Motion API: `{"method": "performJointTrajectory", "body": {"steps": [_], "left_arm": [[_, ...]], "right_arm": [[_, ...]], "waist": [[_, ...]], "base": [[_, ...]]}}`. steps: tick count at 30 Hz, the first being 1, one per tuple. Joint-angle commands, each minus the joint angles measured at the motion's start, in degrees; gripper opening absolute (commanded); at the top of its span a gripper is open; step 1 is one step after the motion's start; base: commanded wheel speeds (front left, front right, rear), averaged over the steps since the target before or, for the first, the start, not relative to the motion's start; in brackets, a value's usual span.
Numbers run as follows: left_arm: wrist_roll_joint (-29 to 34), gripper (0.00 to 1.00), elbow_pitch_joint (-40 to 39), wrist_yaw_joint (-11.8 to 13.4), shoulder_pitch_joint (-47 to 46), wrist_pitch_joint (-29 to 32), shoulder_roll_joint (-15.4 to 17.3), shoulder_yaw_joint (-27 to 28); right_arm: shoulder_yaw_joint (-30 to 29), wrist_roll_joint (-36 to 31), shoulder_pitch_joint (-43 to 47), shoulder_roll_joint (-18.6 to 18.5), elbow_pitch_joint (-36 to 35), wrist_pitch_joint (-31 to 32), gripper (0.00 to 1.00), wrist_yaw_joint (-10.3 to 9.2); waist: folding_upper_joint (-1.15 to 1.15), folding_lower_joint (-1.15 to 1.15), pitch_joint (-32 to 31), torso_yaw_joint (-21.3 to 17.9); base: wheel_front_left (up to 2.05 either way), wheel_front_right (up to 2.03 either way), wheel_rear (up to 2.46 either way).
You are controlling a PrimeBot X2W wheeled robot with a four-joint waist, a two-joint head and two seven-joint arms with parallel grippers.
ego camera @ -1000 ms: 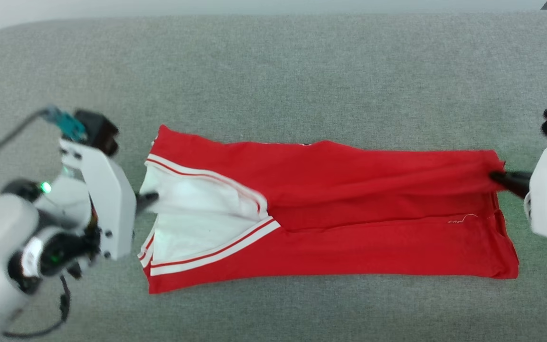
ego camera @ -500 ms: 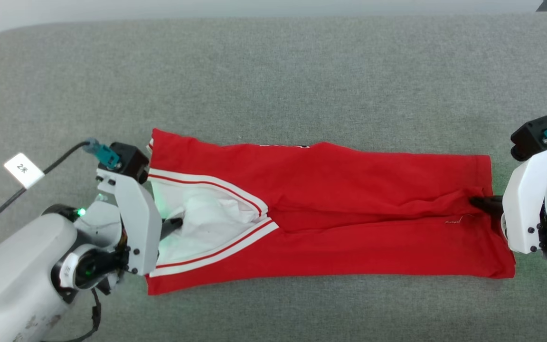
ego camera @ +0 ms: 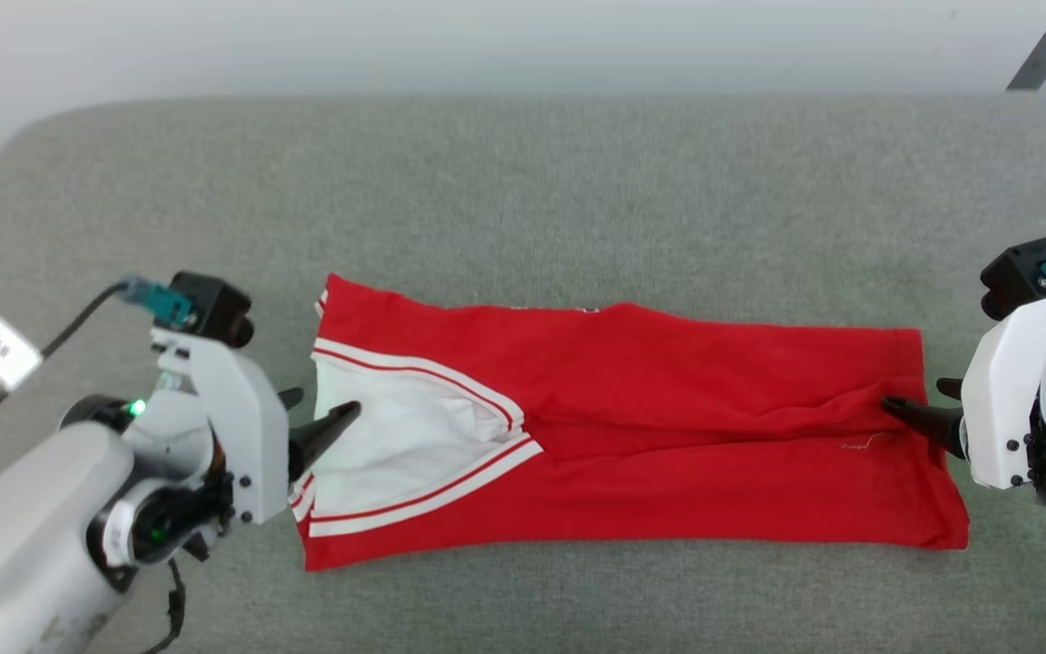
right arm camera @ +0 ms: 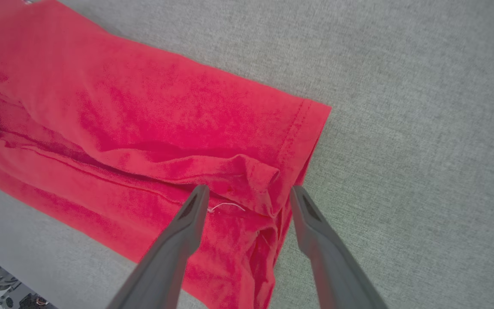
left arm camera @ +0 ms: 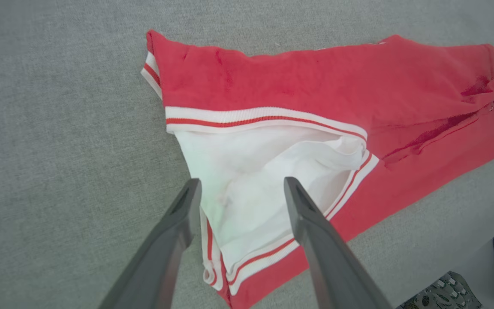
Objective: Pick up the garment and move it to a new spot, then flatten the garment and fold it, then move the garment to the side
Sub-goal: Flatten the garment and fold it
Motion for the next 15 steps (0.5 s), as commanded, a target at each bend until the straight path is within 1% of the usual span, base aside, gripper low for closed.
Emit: {"method": "performJointTrajectory", "body": {"steps": [1,2,4,8,9,10,15], "left_arm": [[0.98,1.0,-0.22,0.13,2.02,-2.57,0.5,0.48],[1.74,1.0,-0.52,-0.12,2.55,-4.25,0.69,0.65],[3.55,1.0,-0.66,0.38,3.84,-7.96,1.33,0.93],[5.81,1.0,-1.25,0.73,7.39,-16.73,1.46,2.13],[5.81,1.0,-1.25,0.73,7.39,-16.73,1.46,2.13],[6.69,1.0,-1.54,0.7,8.15,-19.0,1.66,2.4],[9.17,1.0,-2.59,2.02,13.29,-30.05,2.01,4.12]], "right_arm": [[-0.89,0.49,1.13,0.42,0.22,-0.82,1.0,-0.04],[-1.14,0.55,1.68,0.49,0.19,-1.15,1.0,-0.04],[-1.8,1.03,2.7,0.8,-0.13,-2.03,1.0,-0.04],[-4.03,1.1,5.57,1.32,-1.44,-5.89,1.0,-0.04],[-4.03,1.1,5.57,1.32,-1.44,-5.89,1.0,-0.04],[-4.68,0.91,6.5,1.39,-1.66,-7.01,1.0,-0.04],[-8.34,0.97,11.69,1.84,-2.62,-12.02,1.0,-0.04]], "waist": [[0.0,0.0,-3.01,0.14],[0.0,0.0,-3.73,0.1],[0.0,0.0,-5.25,0.06],[0.0,0.0,-8.12,-0.08],[0.0,0.0,-8.12,-0.08],[0.0,0.0,-8.79,-0.09],[0.0,0.0,-11.53,-0.03]], "base": [[0.0,0.0,0.0],[0.0,0.0,0.0],[0.0,0.0,0.0],[0.0,0.0,0.0],[0.0,0.0,0.0],[0.0,0.0,0.0],[0.0,0.0,0.0]]}}
